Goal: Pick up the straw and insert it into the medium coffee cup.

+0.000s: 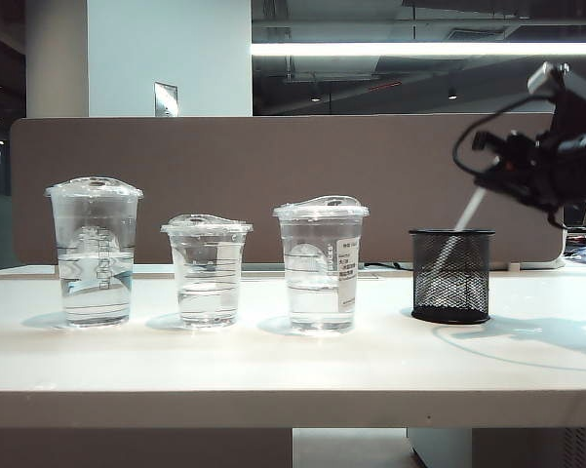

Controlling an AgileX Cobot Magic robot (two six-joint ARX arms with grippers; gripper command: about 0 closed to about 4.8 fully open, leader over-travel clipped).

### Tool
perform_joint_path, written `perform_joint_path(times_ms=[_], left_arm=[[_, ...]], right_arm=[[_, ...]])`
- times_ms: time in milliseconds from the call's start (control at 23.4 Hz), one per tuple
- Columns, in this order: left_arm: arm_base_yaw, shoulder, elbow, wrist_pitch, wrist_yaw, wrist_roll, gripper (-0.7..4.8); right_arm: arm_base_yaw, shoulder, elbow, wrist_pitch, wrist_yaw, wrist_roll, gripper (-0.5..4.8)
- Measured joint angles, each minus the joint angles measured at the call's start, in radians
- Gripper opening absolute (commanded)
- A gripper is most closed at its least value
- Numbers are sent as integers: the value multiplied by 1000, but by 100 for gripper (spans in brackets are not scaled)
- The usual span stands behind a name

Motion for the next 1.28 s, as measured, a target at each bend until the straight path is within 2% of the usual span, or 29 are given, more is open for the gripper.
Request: perform_joint_path(times_ms=[256, 385, 513, 556, 641, 812, 897, 983, 1154, 1282], left_arm=[[0, 0, 0, 0, 0, 0, -4], [0, 0, 0, 0, 0, 0, -4], [0, 0, 0, 0, 0, 0, -4], [0, 0, 0, 0, 0, 0, -4], [0, 0, 0, 0, 0, 0, -4], [0, 0, 0, 0, 0, 0, -4], [0, 0, 0, 0, 0, 0, -4], [0, 0, 0, 0, 0, 0, -4], [0, 0, -1, 0, 0, 0, -4], [0, 0, -3, 0, 0, 0, -4]], right_arm=[[3, -110, 0, 18, -26, -14, -1], [2, -203, 0, -52, -45, -63, -1], [5, -328, 48, -243, -138, -131, 0], [6, -393, 92, -368, -187, -159, 0], [6, -440, 152, -469, -224, -180, 3], [6, -477, 283, -643, -267, -188, 46], [8, -477, 398, -818, -312, -188, 46], [55, -474, 474, -975, -319, -204, 45], [136, -475, 497, -1053, -334, -277, 45], [193, -470, 497, -1062, -278, -296, 45]])
